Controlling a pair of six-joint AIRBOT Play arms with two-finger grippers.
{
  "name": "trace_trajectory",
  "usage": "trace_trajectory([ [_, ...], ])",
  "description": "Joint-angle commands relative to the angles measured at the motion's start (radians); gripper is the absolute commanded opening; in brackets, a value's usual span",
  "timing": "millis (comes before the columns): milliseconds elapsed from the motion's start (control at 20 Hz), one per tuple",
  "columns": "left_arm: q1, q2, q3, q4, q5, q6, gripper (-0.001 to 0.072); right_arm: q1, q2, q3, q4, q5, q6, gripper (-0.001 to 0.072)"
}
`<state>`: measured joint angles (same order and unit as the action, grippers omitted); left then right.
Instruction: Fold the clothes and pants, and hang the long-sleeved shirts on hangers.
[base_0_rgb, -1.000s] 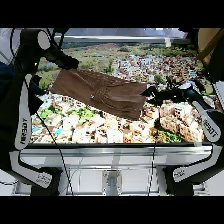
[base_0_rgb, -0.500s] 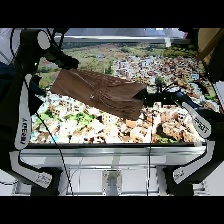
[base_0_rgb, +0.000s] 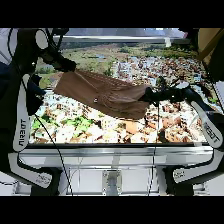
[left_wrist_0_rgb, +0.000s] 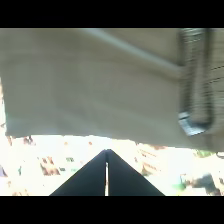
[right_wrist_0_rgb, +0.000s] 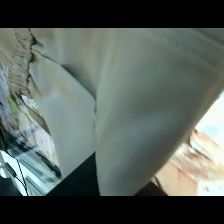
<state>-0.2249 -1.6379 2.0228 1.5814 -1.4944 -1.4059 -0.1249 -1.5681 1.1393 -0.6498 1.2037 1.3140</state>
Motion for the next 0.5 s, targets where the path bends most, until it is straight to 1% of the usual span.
trace_trajectory([
  [0, -0.033, 0.052, 0.0, 0.004, -0.087, 0.0, 0.0016, -0.104, 0.171, -0.035, -0.192, 0.195, 0.05, 0.0028],
  [100, -0.081, 0.089, 0.0, -0.002, -0.087, 0.0, 0.0015, -0.178, 0.277, -0.04, -0.221, 0.297, 0.064, 0.0029],
  [200, -0.137, 0.093, -0.002, -0.08, -0.051, 0.001, 0.0015, -0.243, 0.383, -0.039, -0.215, 0.328, 0.09, 0.0029],
  [300, -0.204, 0.061, -0.04, -0.151, 0.084, 0.005, 0.0015, -0.28, 0.467, -0.039, -0.199, 0.32, 0.148, 0.0029],
  [400, -0.273, -0.016, -0.092, -0.187, 0.214, 0.054, 0.0014, -0.266, 0.507, -0.031, -0.181, 0.322, 0.163, 0.0029],
  [450, -0.304, -0.073, -0.105, -0.21, 0.25, 0.053, 0.0015, -0.246, 0.508, -0.02, -0.181, 0.322, 0.164, 0.0029],
])
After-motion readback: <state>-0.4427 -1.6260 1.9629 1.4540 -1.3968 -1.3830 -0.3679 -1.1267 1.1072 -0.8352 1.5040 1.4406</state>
